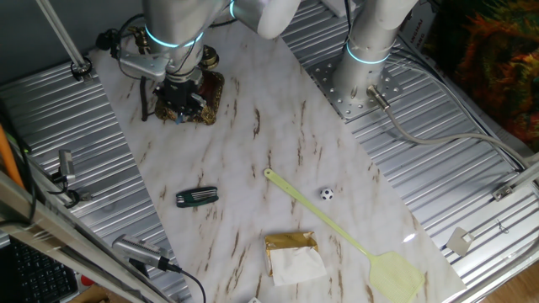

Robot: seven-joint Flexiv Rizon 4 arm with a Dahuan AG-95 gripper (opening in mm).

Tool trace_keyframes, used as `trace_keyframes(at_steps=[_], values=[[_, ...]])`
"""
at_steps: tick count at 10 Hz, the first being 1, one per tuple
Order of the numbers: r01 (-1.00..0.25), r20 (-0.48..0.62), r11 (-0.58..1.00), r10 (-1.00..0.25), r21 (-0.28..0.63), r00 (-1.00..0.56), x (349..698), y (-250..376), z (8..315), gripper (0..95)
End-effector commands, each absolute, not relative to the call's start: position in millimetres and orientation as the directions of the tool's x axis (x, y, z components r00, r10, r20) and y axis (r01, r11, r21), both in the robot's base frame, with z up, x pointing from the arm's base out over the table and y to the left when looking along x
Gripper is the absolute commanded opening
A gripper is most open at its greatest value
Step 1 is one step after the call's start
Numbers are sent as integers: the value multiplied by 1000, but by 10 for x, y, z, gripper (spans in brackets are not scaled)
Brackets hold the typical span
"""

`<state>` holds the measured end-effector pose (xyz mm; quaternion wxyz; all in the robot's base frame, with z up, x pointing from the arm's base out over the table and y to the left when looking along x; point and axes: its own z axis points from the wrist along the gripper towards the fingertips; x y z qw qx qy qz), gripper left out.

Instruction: Dial a number on an old rotary phone

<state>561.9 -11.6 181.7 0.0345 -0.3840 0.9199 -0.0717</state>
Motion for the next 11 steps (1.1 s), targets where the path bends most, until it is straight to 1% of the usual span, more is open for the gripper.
trace_keyframes(at_steps=[1,6,11], values=[[-747,4,646,-756,-156,-655,5655,-199,1808,0],[-784,16,602,-792,-150,-611,5691,-431,1835,0],[-793,8,591,-801,-150,-599,5722,-493,1771,0]])
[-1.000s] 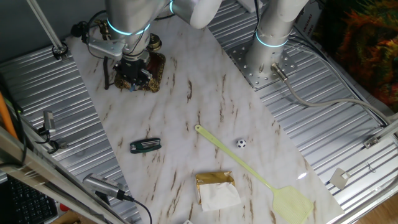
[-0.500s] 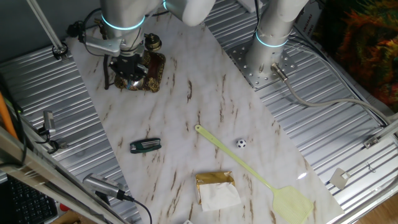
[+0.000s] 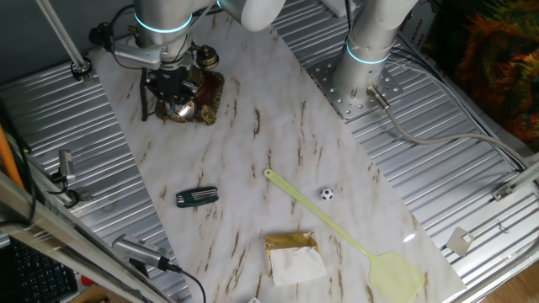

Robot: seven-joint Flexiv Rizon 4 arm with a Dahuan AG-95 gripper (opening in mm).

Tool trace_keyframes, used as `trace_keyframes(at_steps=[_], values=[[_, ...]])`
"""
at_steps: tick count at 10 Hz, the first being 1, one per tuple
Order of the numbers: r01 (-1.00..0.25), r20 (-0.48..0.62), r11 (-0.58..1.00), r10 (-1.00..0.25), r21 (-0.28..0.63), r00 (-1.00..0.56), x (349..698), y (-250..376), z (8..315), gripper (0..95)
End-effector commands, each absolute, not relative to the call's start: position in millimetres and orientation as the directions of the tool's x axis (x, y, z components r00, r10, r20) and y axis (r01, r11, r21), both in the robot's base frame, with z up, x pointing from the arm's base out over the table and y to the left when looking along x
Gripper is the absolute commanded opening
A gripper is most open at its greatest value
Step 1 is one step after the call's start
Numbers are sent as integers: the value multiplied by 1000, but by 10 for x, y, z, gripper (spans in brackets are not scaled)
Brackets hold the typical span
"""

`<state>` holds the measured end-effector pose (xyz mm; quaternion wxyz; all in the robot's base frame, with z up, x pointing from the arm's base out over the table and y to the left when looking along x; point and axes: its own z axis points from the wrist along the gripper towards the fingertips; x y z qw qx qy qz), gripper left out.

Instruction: Dial a number on an old rotary phone

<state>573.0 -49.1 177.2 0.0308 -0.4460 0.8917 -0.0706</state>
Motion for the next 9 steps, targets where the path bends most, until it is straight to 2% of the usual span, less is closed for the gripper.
trace_keyframes(at_steps=[1,9], values=[[-793,7,590,-802,-151,-598,5725,-500,1763,0],[-785,7,601,-793,-152,-609,5732,-537,1719,0]])
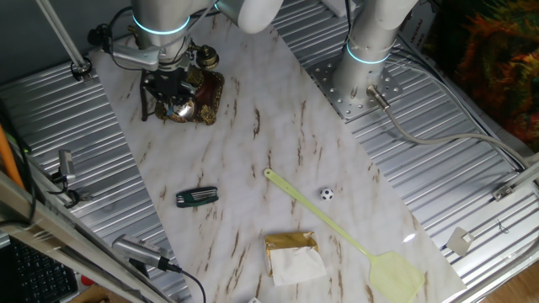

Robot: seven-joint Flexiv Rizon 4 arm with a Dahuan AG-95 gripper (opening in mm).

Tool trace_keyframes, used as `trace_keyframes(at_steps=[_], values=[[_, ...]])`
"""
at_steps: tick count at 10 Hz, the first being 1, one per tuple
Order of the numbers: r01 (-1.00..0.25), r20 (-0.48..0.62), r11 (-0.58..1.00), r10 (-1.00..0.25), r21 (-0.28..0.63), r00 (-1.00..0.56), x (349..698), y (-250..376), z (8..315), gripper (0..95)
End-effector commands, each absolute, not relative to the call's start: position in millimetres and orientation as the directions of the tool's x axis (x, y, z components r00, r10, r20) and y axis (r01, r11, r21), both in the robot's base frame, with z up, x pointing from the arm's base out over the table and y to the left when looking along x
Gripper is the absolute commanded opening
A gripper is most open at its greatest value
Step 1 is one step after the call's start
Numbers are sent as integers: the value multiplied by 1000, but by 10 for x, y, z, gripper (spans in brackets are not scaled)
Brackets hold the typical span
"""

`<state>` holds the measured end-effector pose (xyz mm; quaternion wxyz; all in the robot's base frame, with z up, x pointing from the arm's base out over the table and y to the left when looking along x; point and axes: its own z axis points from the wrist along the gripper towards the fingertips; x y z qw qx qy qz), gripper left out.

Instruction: Dial a number on an old rotary phone

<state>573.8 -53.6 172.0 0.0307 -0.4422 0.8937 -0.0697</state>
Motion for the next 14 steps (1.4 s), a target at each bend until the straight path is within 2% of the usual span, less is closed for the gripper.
trace_keyframes(at_steps=[1,14], values=[[-783,6,603,-792,-153,-610,5731,-539,1718,0],[-810,-3,565,-820,-155,-572,5719,-592,1647,0]])
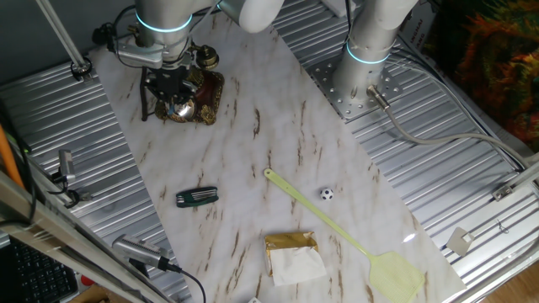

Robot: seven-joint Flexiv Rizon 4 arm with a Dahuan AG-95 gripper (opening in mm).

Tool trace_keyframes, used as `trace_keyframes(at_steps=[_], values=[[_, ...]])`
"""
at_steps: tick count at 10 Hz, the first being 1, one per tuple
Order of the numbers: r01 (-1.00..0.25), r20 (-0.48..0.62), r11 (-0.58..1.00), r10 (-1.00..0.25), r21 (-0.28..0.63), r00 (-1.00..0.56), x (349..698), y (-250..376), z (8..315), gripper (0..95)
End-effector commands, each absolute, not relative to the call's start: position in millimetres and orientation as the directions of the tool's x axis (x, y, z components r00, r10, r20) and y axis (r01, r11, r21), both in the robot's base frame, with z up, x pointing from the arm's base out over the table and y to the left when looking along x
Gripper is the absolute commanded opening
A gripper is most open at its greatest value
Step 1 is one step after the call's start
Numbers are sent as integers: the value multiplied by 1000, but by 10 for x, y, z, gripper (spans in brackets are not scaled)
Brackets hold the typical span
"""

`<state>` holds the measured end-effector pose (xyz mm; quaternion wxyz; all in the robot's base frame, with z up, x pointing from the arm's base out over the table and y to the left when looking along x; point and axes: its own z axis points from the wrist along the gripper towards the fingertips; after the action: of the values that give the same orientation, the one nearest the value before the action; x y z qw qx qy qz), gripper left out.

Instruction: Dial a number on an old rotary phone

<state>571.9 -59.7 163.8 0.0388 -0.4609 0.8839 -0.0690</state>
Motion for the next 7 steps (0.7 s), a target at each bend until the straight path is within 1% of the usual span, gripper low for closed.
trace_keyframes(at_steps=[1,7], values=[[-810,-3,566,-820,-155,-573,5720,-590,1648,0],[-818,-6,553,-829,-156,-559,5727,-603,1624,0]])
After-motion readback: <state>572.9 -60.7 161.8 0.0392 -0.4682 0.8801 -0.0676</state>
